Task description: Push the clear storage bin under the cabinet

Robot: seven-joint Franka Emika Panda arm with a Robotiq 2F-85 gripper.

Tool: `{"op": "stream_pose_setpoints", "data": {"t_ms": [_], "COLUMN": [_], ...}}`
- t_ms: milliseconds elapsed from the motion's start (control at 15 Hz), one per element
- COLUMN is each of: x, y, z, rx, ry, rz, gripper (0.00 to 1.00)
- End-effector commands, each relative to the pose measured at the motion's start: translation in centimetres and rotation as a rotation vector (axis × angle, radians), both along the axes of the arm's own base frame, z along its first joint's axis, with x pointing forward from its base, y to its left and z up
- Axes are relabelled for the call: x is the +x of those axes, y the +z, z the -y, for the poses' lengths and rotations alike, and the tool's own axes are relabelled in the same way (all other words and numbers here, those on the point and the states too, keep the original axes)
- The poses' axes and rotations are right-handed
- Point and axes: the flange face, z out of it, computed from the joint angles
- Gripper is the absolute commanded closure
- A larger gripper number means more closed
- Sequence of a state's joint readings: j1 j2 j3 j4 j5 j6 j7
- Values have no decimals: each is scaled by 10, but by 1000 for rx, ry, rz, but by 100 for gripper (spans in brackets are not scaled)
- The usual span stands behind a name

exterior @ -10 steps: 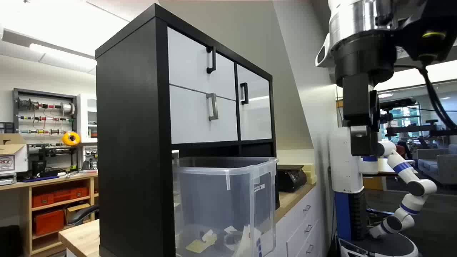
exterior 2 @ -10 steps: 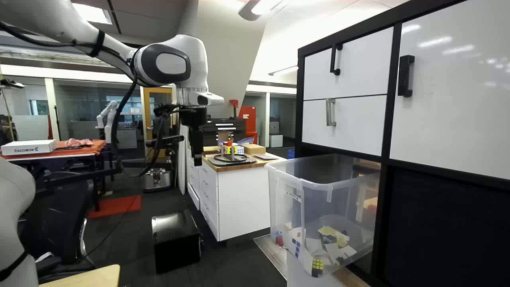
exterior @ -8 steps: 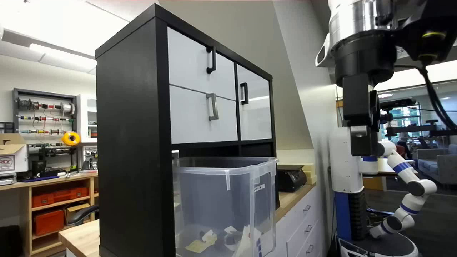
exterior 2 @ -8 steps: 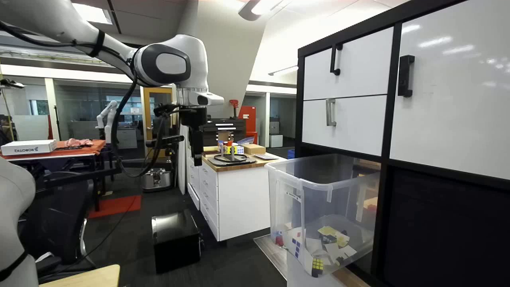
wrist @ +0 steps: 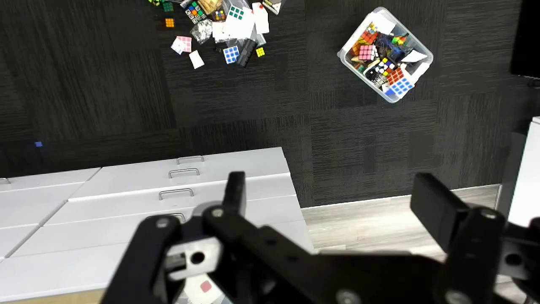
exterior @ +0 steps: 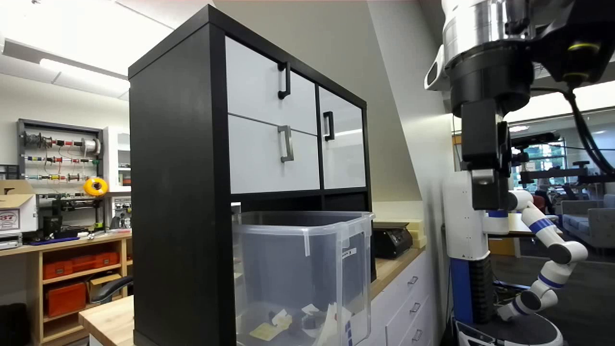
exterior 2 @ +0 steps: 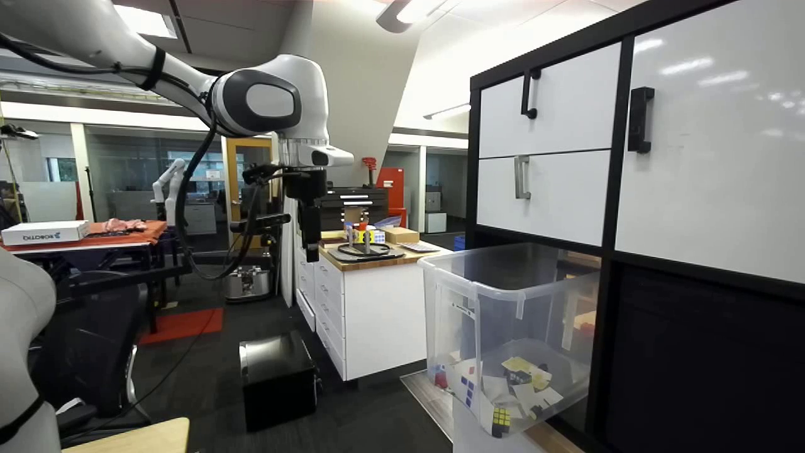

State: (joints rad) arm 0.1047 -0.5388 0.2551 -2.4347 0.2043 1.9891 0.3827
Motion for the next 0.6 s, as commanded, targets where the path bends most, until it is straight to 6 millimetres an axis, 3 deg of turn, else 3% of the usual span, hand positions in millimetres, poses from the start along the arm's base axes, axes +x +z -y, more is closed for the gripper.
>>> {"op": "stream_pose_setpoints", "data": {"t_ms": [0, 267, 533], "x": [0, 2, 18], "y": [1, -1, -9], "z": [0, 2, 12], "rx": [0, -20, -23], "ry": [0, -9, -4], "rz": [-1, 36, 124], "gripper": [0, 0, 0]}}
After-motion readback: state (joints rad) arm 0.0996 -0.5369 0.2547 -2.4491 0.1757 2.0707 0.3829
